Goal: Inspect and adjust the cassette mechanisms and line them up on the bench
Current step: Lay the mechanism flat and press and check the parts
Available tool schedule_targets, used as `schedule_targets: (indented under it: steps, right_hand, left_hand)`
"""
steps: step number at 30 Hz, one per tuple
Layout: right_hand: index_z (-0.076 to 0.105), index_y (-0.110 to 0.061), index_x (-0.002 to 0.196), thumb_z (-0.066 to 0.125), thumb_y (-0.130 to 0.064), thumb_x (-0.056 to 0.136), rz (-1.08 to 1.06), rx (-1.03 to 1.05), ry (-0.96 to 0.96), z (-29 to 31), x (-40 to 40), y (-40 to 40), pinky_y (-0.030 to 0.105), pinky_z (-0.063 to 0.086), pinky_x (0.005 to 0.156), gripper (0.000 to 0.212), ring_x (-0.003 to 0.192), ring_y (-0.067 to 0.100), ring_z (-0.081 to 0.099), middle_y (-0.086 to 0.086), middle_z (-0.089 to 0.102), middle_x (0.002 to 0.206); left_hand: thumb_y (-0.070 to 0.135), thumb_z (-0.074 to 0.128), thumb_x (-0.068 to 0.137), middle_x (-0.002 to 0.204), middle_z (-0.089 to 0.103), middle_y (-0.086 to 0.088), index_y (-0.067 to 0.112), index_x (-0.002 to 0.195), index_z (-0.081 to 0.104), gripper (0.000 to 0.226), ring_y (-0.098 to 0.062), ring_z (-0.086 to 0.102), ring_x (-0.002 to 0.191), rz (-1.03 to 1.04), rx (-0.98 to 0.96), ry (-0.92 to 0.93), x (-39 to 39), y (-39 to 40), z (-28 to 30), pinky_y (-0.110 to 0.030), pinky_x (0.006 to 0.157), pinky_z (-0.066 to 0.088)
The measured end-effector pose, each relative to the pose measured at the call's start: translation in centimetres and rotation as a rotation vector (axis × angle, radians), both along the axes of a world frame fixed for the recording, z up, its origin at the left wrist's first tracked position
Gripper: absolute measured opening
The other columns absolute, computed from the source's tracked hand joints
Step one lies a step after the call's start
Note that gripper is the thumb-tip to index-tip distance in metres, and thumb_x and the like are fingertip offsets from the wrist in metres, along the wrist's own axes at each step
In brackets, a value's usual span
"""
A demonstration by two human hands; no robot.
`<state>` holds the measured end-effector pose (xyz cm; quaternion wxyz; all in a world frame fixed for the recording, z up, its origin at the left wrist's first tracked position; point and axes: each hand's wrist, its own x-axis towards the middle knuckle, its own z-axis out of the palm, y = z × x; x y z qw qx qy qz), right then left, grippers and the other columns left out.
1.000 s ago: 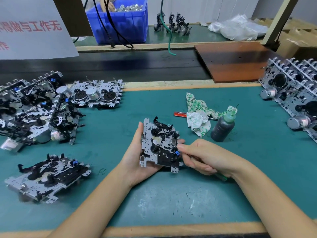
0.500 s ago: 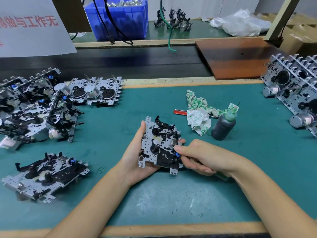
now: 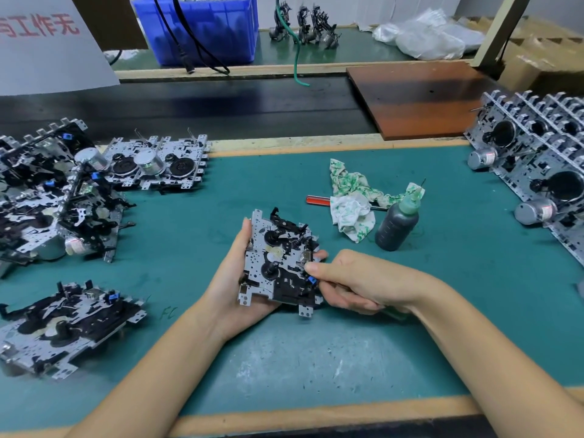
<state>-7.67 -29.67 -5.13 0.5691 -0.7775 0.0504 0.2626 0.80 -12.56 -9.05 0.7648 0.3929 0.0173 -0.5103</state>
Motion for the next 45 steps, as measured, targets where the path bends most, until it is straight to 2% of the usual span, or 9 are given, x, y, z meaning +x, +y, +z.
schedule_targets:
  steps: [11,18,23,26,28,30,34,40,45]
  right_hand:
    - [0.048,-0.011,0.069,0.037,-0.035,0.099,-0.259,0.308,-0.065,-0.8,-0.2,-1.9,0.010,0.016,0.034,0.039,0.026,0.007,0.014,-0.003,0.028,0.031]
    - [0.057,-0.017,0.064,0.040,-0.033,0.100,-0.387,0.073,-0.230,-1.2,0.0,-1.6,0.021,0.031,0.042,0.043,0.046,0.023,0.043,-0.001,0.043,0.037]
    - [0.071,-0.020,0.089,0.048,-0.033,0.096,-0.396,-0.859,-0.784,-1.5,-0.3,-1.1,0.031,0.046,0.066,0.028,0.075,0.015,0.060,-0.005,0.068,0.074]
    - [0.072,-0.011,0.085,0.057,-0.018,0.091,-0.526,-0.941,-1.332,-1.2,-0.8,-0.9,0.024,0.044,0.067,0.018,0.073,0.018,0.056,-0.002,0.067,0.077]
    - [0.070,-0.008,0.082,0.060,-0.013,0.090,-0.746,-0.905,-1.470,-1.0,-1.1,-0.7,0.020,0.037,0.070,0.013,0.069,0.017,0.050,0.001,0.063,0.074]
    - [0.065,-0.006,0.089,0.064,-0.013,0.086,-0.978,-0.801,-1.386,-0.9,-1.3,-0.8,0.023,0.035,0.071,0.007,0.074,0.018,0.046,0.001,0.054,0.081]
    - [0.042,-0.019,0.105,0.078,-0.016,0.075,-1.223,-0.507,-1.035,-1.0,-1.1,-1.4,0.017,0.034,0.074,0.047,0.083,0.014,0.040,0.002,0.041,0.099]
    - [0.037,-0.019,0.102,0.077,-0.021,0.077,-1.069,-0.438,-0.441,-2.5,-1.2,-2.4,0.029,0.034,0.075,0.047,0.100,0.025,0.051,-0.003,0.050,0.100]
    - [0.047,-0.029,0.120,0.054,-0.027,0.095,-0.939,-0.320,-0.686,-1.7,-1.2,-1.6,0.017,0.038,0.080,0.026,0.101,0.004,0.056,-0.018,0.060,0.105]
  left_hand:
    - [0.080,0.033,0.075,0.136,0.050,-0.026,-0.002,0.130,0.053,0.101,-0.038,0.053,0.122,0.020,-0.196,0.053,-0.6,-0.1,1.0,-0.051,0.101,0.044]
    - [0.082,0.033,0.076,0.138,0.046,-0.028,-0.003,0.131,0.051,0.103,-0.043,0.047,0.126,0.033,-0.174,0.094,-0.6,0.0,0.8,-0.056,0.108,0.033]
    - [0.076,0.030,0.084,0.133,0.052,-0.028,-0.003,0.121,0.061,0.093,-0.042,0.055,0.118,0.093,-0.127,0.066,-0.2,-0.1,0.6,-0.053,0.103,0.041]
    - [0.068,0.029,0.090,0.130,0.056,-0.026,-0.001,0.115,0.066,0.082,-0.041,0.058,0.115,0.121,-0.094,0.036,-0.2,-0.3,0.6,-0.051,0.096,0.048]
    - [0.065,0.031,0.091,0.130,0.055,-0.027,-0.001,0.117,0.065,0.079,-0.043,0.056,0.116,0.127,-0.073,0.034,-0.2,-0.3,0.6,-0.051,0.095,0.048]
    - [0.063,0.034,0.091,0.130,0.055,-0.028,-0.002,0.119,0.062,0.076,-0.045,0.056,0.115,0.138,-0.071,0.045,-0.3,-0.3,0.8,-0.051,0.097,0.043]
    - [0.060,0.037,0.090,0.131,0.053,-0.029,-0.003,0.127,0.057,0.076,-0.046,0.054,0.118,0.120,-0.077,0.066,-0.5,-0.1,1.1,-0.051,0.100,0.038]
    - [0.057,0.035,0.094,0.134,0.049,-0.031,-0.005,0.126,0.055,0.073,-0.047,0.051,0.120,0.067,-0.133,0.103,-0.9,0.1,1.2,-0.054,0.103,0.038]
    - [0.056,0.033,0.094,0.135,0.048,-0.032,-0.005,0.129,0.053,0.073,-0.048,0.050,0.121,0.035,-0.171,0.107,-0.8,0.3,1.3,-0.057,0.096,0.045]
